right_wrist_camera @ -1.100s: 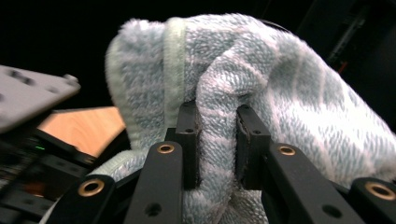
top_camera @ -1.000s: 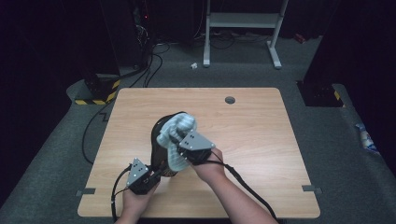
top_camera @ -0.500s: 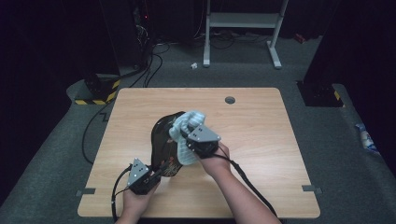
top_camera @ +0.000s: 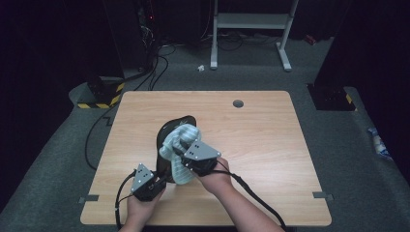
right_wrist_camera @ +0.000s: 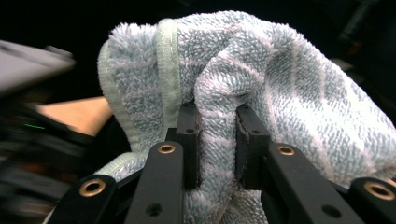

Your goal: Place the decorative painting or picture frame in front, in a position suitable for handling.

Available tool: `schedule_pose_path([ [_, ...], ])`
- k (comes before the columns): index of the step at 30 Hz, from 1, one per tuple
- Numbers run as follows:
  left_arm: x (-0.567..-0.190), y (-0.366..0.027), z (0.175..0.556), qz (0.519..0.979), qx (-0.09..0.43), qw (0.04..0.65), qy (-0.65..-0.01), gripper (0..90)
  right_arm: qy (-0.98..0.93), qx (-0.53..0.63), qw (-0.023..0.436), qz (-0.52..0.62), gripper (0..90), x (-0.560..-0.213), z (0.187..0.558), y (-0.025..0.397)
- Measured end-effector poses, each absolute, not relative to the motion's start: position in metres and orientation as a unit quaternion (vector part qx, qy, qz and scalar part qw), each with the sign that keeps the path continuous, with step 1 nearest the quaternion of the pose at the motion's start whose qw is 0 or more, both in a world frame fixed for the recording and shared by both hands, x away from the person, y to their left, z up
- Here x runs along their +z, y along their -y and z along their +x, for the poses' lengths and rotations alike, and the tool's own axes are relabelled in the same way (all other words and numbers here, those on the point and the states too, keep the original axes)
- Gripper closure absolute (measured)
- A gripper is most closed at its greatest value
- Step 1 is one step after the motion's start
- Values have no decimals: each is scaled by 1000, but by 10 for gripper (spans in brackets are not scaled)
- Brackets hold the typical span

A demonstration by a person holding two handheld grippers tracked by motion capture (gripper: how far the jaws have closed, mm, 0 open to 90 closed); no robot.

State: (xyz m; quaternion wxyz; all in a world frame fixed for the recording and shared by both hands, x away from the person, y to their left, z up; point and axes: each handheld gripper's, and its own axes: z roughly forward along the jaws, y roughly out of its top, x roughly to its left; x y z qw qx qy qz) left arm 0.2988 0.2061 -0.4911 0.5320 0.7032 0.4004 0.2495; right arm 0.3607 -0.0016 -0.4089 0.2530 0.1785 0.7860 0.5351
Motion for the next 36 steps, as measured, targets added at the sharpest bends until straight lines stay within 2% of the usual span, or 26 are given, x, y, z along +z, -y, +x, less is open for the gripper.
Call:
schedule_pose_path([
  [6, -491, -206, 298, 704, 252, 531, -398, 783, -782, 499, 269, 259, 741, -424, 405, 30],
  [10, -491, -205, 298, 704, 252, 531, -398, 783, -780, 488, 272, 281, 742, -430, 417, 37],
  [20, -491, -205, 298, 704, 251, 531, -400, 783, -790, 537, 246, 164, 746, -414, 345, -4],
  [23, -491, -205, 298, 704, 251, 531, -400, 784, -790, 542, 245, 148, 746, -412, 336, -9],
  [27, -491, -206, 299, 704, 251, 531, -400, 784, -790, 534, 252, 166, 745, -414, 351, -1],
  [34, -491, -205, 298, 706, 253, 530, -397, 783, -782, 491, 270, 272, 744, -434, 408, 36],
  [36, -491, -205, 298, 705, 253, 530, -397, 783, -782, 485, 270, 283, 744, -438, 414, 40],
])
